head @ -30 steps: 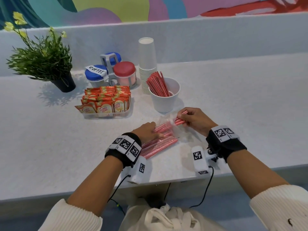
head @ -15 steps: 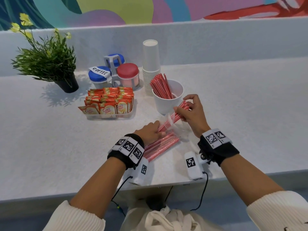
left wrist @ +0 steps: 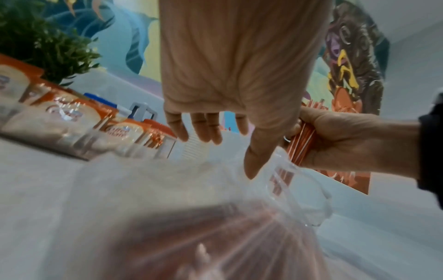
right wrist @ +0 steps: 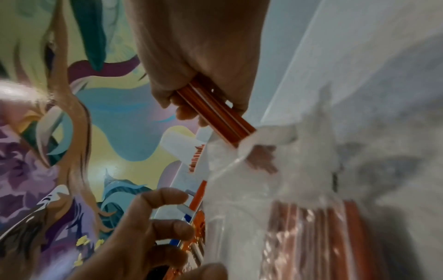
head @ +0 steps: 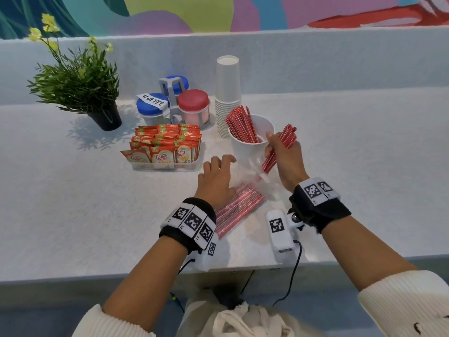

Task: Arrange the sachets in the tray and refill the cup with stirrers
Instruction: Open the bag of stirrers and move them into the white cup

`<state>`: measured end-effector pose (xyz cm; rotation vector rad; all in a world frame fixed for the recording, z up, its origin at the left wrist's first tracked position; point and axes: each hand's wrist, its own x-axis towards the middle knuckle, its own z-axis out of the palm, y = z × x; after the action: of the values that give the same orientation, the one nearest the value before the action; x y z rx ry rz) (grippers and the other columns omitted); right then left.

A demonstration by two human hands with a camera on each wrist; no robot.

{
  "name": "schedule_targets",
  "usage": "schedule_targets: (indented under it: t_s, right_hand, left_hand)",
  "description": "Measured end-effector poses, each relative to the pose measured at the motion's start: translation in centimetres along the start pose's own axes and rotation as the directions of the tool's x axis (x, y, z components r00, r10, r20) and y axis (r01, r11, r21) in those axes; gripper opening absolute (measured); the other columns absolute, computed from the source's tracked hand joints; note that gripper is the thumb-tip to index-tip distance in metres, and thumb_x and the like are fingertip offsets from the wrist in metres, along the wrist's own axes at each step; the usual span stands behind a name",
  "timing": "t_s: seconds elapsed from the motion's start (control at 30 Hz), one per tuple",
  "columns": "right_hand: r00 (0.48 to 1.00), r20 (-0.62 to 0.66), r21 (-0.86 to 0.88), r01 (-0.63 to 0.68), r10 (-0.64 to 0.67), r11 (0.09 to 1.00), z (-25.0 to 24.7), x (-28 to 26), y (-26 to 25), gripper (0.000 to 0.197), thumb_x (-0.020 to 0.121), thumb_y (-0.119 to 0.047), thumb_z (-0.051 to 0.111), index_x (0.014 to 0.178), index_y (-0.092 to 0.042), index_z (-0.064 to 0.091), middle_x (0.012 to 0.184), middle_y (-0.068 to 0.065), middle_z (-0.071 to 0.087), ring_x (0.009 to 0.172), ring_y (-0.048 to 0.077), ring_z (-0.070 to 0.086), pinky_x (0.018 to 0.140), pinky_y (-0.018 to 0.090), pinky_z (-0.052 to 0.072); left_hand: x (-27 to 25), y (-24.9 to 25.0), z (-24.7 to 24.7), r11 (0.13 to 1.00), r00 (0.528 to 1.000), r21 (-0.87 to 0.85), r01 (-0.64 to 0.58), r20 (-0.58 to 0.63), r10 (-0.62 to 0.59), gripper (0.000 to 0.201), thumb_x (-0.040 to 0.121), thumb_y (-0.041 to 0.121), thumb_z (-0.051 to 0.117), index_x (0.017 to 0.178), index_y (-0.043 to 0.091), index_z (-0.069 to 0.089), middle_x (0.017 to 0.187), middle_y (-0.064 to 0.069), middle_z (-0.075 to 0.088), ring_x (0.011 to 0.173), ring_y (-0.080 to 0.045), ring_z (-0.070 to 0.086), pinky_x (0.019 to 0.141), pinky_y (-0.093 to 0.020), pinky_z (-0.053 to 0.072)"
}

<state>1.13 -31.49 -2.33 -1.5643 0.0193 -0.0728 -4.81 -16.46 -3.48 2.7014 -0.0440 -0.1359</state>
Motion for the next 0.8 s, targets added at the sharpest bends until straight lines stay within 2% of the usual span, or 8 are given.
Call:
schedule_targets:
  t_s: [0.03, 0.1, 0.23, 0.33, 0.47, 0.53, 0.67, 0.8]
  right_hand:
    - [1.0, -0.019, -0.011, 0.022, -0.023, 1.0, -0.1, 0.2, -0.4, 0.036, 0.093, -0.025, 0.053, 0.058, -0.016, 0.051, 0.057, 0.001, 0.054, 0.052, 0.01, 0.053, 0.065, 0.021, 0.048]
    - [0.998, -0.03, -0.002, 0.061, -0.061, 0.998, -0.2, 0.5, -0.8, 0.034, 0.091, -0.027, 0.056, 0.059, -0.017, 0.053, 0.057, 0.0, 0.056, 0.054, 0.01, 0.055, 0.068, 0.023, 0.049]
    - [0.994, 0.059, -0.099, 0.1, -0.095, 0.99, 0.0, 0.1, 0.3, 0.02, 0.088, -0.02, 0.062, 0.069, -0.015, 0.056, 0.06, 0.0, 0.058, 0.05, 0.001, 0.055, 0.061, 0.017, 0.049]
    - [0.994, 0.107, -0.165, 0.044, -0.026, 0.985, -0.3, -0.1, 2.3, 0.02, 0.086, -0.015, 0.063, 0.067, -0.014, 0.056, 0.058, 0.001, 0.057, 0.046, 0.0, 0.052, 0.057, 0.018, 0.047]
    - [0.994, 0.099, -0.157, -0.032, 0.048, 0.987, -0.3, 0.0, 3.2, 0.027, 0.088, -0.019, 0.061, 0.062, -0.016, 0.053, 0.053, 0.002, 0.053, 0.043, 0.003, 0.05, 0.056, 0.023, 0.044]
    - [0.995, 0.098, -0.113, -0.015, 0.026, 0.994, -0.2, 0.4, 2.2, 0.033, 0.09, -0.02, 0.059, 0.058, -0.016, 0.051, 0.051, 0.002, 0.05, 0.042, 0.008, 0.048, 0.055, 0.025, 0.043]
    - [0.991, 0.105, -0.057, 0.093, -0.086, 0.994, 0.6, 1.7, -1.7, 0.043, 0.091, -0.025, 0.056, 0.05, -0.019, 0.048, 0.04, -0.007, 0.047, 0.041, 0.008, 0.046, 0.056, 0.022, 0.044]
    - [0.981, 0.097, 0.037, 0.167, -0.169, 0.985, 1.9, 3.8, -5.7, 0.049, 0.092, -0.028, 0.055, 0.045, -0.021, 0.045, 0.038, -0.006, 0.046, 0.042, 0.012, 0.046, 0.057, 0.024, 0.044]
  left_hand:
    - [0.0, 0.1, -0.2, 0.999, 0.999, -0.006, -0.034, -0.033, 0.034, 0.056, 0.082, 0.014, 0.061, 0.129, 0.022, 0.033, 0.121, -0.008, 0.036, 0.114, -0.026, 0.035, 0.091, -0.039, 0.036]
    - [0.0, 0.4, -0.3, 0.996, 0.996, -0.011, -0.09, 0.016, 0.091, 0.049, 0.083, 0.015, 0.061, 0.126, 0.023, 0.039, 0.116, -0.006, 0.038, 0.11, -0.025, 0.038, 0.091, -0.038, 0.039]
    - [0.5, 0.3, 0.4, 0.999, 0.973, -0.04, 0.004, 0.232, 0.005, 0.063, 0.082, 0.022, 0.069, 0.136, 0.028, 0.038, 0.127, -0.009, 0.039, 0.12, -0.028, 0.042, 0.102, -0.04, 0.039]
    - [0.7, 0.2, 0.6, 0.997, 0.946, -0.044, 0.067, 0.32, -0.049, 0.073, 0.08, 0.024, 0.071, 0.141, 0.028, 0.033, 0.131, -0.011, 0.039, 0.123, -0.03, 0.044, 0.103, -0.041, 0.039]
    - [1.3, 0.3, 0.0, 0.997, 0.936, -0.037, 0.067, 0.349, -0.05, 0.072, 0.078, 0.026, 0.073, 0.139, 0.028, 0.035, 0.131, -0.01, 0.042, 0.123, -0.028, 0.044, 0.104, -0.041, 0.039]
    - [1.8, 0.5, -0.9, 0.997, 0.942, -0.065, 0.047, 0.335, -0.023, 0.063, 0.08, 0.024, 0.071, 0.136, 0.025, 0.041, 0.13, -0.009, 0.046, 0.119, -0.023, 0.046, 0.102, -0.036, 0.038]
    - [3.2, 1.4, -3.9, 0.992, 0.969, -0.106, -0.065, 0.229, 0.088, 0.036, 0.088, 0.024, 0.062, 0.123, 0.018, 0.057, 0.115, -0.008, 0.059, 0.095, -0.013, 0.05, 0.084, -0.021, 0.035]
    - [5.4, 1.8, -7.1, 0.97, 0.994, -0.228, -0.088, 0.043, 0.1, 0.022, 0.091, 0.019, 0.056, 0.111, 0.013, 0.064, 0.095, -0.004, 0.061, 0.082, -0.014, 0.054, 0.075, -0.024, 0.04]
